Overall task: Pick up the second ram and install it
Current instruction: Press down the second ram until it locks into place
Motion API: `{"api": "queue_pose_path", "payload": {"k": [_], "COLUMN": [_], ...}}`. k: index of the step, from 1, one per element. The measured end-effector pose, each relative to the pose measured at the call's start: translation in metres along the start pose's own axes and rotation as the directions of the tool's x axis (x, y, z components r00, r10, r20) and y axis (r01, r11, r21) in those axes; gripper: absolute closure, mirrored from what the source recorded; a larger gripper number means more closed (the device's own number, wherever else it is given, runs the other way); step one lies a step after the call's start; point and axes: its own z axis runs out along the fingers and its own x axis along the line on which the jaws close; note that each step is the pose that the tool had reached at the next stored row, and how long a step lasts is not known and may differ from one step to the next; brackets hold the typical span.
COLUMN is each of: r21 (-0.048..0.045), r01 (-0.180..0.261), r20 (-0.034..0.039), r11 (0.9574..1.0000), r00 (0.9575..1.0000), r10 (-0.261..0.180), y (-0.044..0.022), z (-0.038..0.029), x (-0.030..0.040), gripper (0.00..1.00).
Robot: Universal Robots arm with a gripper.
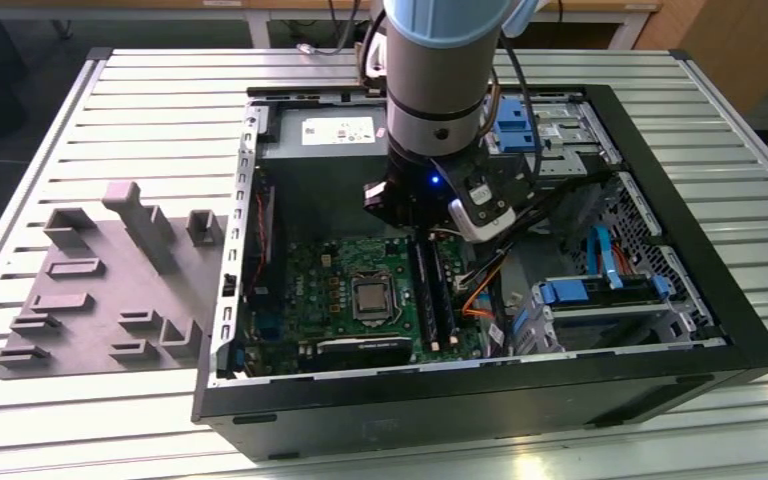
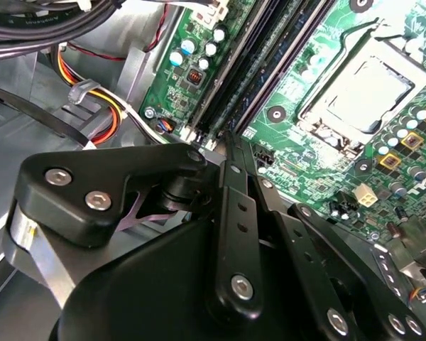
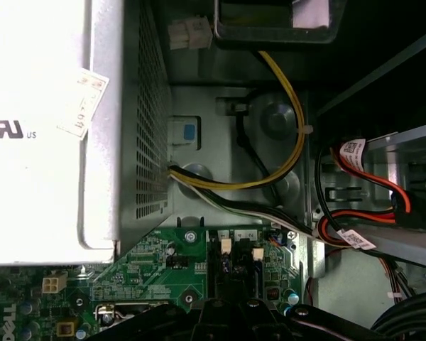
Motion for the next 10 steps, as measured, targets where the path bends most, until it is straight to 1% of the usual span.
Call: {"api": "queue_pose_path", "payload": {"k": [6,10], "r21": [0.0007,0.0012], "r01": [0.0,-0.001], "r20": [-0.0001,-0.0001], "r11": [1.0,1.0], "r00": [1.0,1.0], "r10": [0.0,0.001], "y": [0.0032,0.0034], "z": [0.0009,0.001], "x": [0.0001,0.0002], "gripper": [0.89,0.89]}}
